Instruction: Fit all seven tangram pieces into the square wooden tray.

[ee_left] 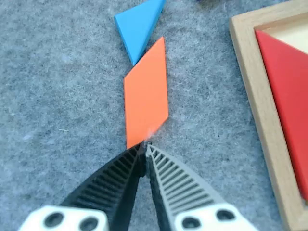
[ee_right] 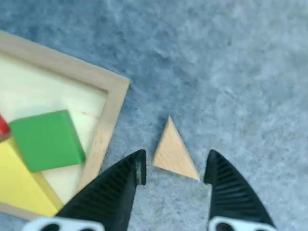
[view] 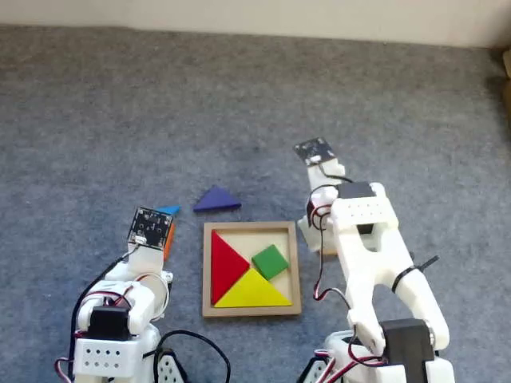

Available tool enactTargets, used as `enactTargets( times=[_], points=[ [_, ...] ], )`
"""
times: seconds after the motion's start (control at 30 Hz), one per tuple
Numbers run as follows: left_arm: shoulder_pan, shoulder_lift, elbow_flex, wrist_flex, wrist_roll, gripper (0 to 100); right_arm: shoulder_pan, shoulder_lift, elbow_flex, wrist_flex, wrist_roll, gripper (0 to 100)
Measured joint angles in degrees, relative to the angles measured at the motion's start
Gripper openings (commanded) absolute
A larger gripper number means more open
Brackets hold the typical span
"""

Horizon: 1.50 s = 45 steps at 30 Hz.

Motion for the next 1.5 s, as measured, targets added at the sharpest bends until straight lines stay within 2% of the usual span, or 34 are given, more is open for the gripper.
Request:
enactTargets(
  times=[0.27, 0.4, 0.73, 0.9, 1.07, 1.33, 1.5],
  points=[
    [0.00, 0.00, 0.00, 0.00, 0.00, 1, -0.09, 9.05, 0.00, 0.00, 3.52, 20.0],
    [0.00, 0.00, 0.00, 0.00, 0.00, 1, 0.00, 9.32, -0.18, 0.00, 3.60, 15.2],
    [0.00, 0.00, 0.00, 0.00, 0.00, 1, 0.26, 9.49, -0.18, -2.20, 5.54, 14.8],
    [0.00, 0.00, 0.00, 0.00, 0.00, 1, 0.44, 9.49, -0.18, -2.20, 5.54, 8.0],
    [0.00, 0.00, 0.00, 0.00, 0.00, 1, 0.62, 8.44, -0.18, 0.00, 5.54, 8.0],
    [0.00, 0.00, 0.00, 0.00, 0.00, 1, 0.44, -2.81, 1.14, 2.90, 4.40, 8.4],
    [0.00, 0.00, 0.00, 0.00, 0.00, 1, 0.44, -4.48, 1.49, 2.90, 0.97, 19.3]
  ],
)
